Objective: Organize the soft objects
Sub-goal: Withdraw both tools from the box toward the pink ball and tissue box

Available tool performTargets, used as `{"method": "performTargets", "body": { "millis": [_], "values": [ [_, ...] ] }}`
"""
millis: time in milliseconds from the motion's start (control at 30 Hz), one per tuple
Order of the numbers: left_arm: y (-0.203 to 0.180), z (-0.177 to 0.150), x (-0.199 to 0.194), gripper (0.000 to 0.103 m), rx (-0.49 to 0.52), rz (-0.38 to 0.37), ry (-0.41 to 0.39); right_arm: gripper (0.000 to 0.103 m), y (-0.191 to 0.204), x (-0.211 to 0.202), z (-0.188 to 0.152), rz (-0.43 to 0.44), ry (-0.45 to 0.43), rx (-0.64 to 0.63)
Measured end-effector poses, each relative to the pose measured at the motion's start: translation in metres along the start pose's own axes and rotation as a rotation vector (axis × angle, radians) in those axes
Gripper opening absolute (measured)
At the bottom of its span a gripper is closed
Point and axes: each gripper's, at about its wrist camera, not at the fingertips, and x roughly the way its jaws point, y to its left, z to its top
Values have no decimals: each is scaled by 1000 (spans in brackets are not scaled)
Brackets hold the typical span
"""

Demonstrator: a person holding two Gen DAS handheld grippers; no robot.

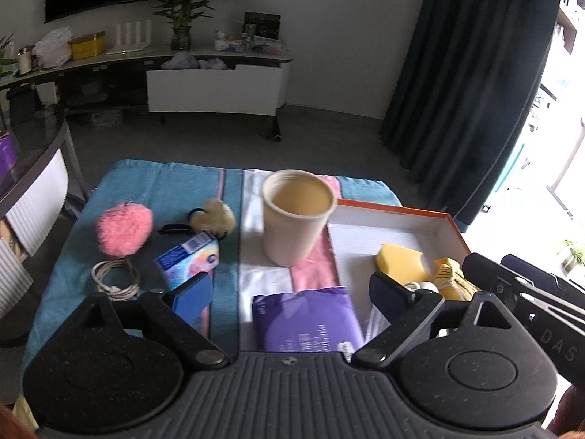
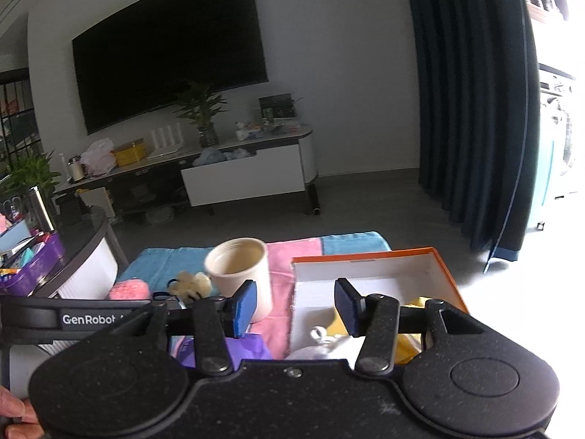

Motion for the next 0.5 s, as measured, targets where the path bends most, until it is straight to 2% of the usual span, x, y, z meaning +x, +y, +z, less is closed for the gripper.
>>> {"method": "performTargets", "body": {
  "millis": [500],
  "values": [
    [47,-2,-15,95,-55,59,-17,58,50,13,-1,75,29,-70]
  ]
}}
